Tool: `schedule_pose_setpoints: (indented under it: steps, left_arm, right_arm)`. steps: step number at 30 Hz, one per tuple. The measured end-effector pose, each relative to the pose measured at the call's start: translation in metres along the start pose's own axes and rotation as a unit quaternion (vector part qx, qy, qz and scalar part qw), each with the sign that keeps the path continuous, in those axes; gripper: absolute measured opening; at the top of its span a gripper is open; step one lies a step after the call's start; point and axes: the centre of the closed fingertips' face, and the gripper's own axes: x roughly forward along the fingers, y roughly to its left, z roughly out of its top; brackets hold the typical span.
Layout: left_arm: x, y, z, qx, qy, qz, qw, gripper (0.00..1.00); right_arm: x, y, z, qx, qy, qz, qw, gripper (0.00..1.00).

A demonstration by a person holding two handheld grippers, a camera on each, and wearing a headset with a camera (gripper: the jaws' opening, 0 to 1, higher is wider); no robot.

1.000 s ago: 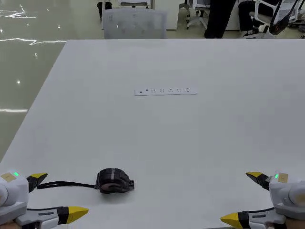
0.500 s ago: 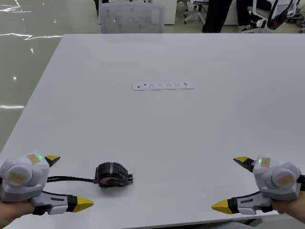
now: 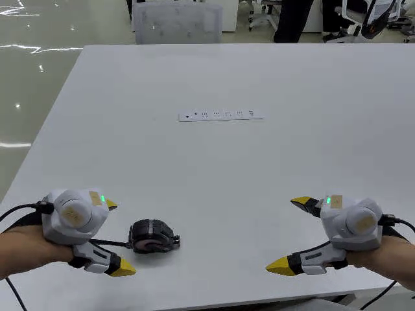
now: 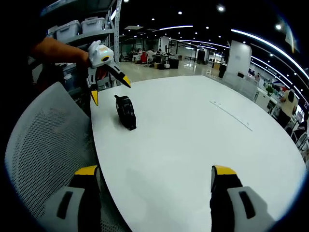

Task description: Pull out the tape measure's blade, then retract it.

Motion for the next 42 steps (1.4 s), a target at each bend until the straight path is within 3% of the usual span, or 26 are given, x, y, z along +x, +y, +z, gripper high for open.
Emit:
schedule_pose_setpoints:
  steps: [2, 3, 7, 9, 12, 15, 17, 20, 23, 25, 26, 27, 28, 29, 30, 32, 33, 36, 40, 42]
  left_arm:
    - [0.005, 0.000, 0.005, 0.001, 0.000, -0.013, 0.9999, 0.83]
    - [0.009, 0.002, 0.006, 0.007, 0.007, -0.016, 0.9998, 0.83]
    - [0.020, 0.007, 0.011, 0.031, 0.017, -0.024, 0.9991, 0.82]
    - [0.026, 0.009, 0.012, 0.037, 0.021, -0.022, 0.9989, 0.74]
    - [0.038, 0.008, 0.008, 0.052, 0.034, -0.034, 0.9975, 0.71]
    - [0.046, 0.002, 0.002, 0.088, 0.059, -0.048, 0.9932, 0.70]
    - [0.050, -0.003, -0.001, 0.105, 0.075, -0.065, 0.9896, 0.57]
    - [0.054, -0.003, 0.000, 0.110, 0.075, -0.059, 0.9893, 0.48]
    - [0.056, 0.000, 0.005, 0.114, 0.071, -0.056, 0.9894, 0.45]
    - [0.058, 0.004, 0.005, 0.135, 0.075, -0.051, 0.9867, 0.40]
    - [0.057, 0.007, 0.002, 0.158, 0.093, -0.046, 0.9820, 0.38]
    - [0.058, 0.002, 0.003, 0.165, 0.091, -0.062, 0.9800, 0.37]
    - [0.057, -0.006, 0.001, 0.181, 0.095, -0.083, 0.9754, 0.33]
    - [0.058, -0.002, 0.002, 0.189, 0.096, -0.066, 0.9751, 0.33]
    - [0.058, -0.003, 0.001, 0.185, 0.097, -0.064, 0.9757, 0.33]
    - [0.057, -0.001, 0.001, 0.181, 0.095, -0.066, 0.9766, 0.33]
    - [0.057, 0.001, 0.002, 0.169, 0.088, -0.065, 0.9795, 0.33]
    - [0.056, 0.000, 0.002, 0.156, 0.078, -0.064, 0.9826, 0.32]
    - [0.057, 0.001, 0.003, 0.150, 0.075, -0.062, 0.9839, 0.32]
    - [0.056, 0.001, 0.003, 0.142, 0.075, -0.063, 0.9849, 0.32]
  right_arm:
    - [0.007, 0.002, 0.000, 0.008, -0.007, 0.013, 0.9999, 0.98]
    - [0.012, 0.003, -0.005, 0.017, 0.003, 0.021, 0.9996, 0.98]
    - [0.020, 0.001, -0.011, 0.010, 0.022, 0.021, 0.9995, 0.98]
    - [0.023, 0.001, -0.009, 0.009, 0.024, 0.018, 0.9995, 0.99]
    - [0.028, 0.001, -0.005, -0.009, 0.027, 0.021, 0.9994, 0.99]
    - [0.035, 0.005, 0.002, -0.014, 0.031, 0.031, 0.9989, 0.99]
    - [0.039, 0.009, 0.013, -0.007, 0.032, 0.039, 0.9987, 0.99]
    - [0.045, 0.022, 0.034, 0.005, 0.015, 0.068, 0.9976, 0.98]
    - [0.057, 0.031, 0.042, -0.041, 0.024, 0.086, 0.9952, 0.97]
    - [0.063, 0.034, 0.042, -0.060, 0.035, 0.095, 0.9930, 0.96]
    - [0.067, 0.038, 0.043, -0.069, 0.040, 0.103, 0.9915, 0.95]
    - [0.070, 0.039, 0.044, -0.070, 0.039, 0.109, 0.9908, 0.95]
    - [0.075, 0.041, 0.047, -0.061, 0.035, 0.115, 0.9909, 0.94]
    - [0.078, 0.041, 0.048, -0.058, 0.033, 0.120, 0.9905, 0.93]
    - [0.082, 0.039, 0.048, -0.063, 0.032, 0.124, 0.9897, 0.92]
    - [0.089, 0.036, 0.049, -0.064, 0.031, 0.123, 0.9898, 0.90]
    - [0.093, 0.034, 0.049, -0.061, 0.034, 0.126, 0.9896, 0.88]
    - [0.102, 0.035, 0.047, -0.066, 0.041, 0.134, 0.9880, 0.82]
    - [0.112, 0.037, 0.044, -0.094, 0.050, 0.136, 0.9850, 0.79]
    - [0.116, 0.040, 0.047, -0.105, 0.039, 0.143, 0.9835, 0.74]
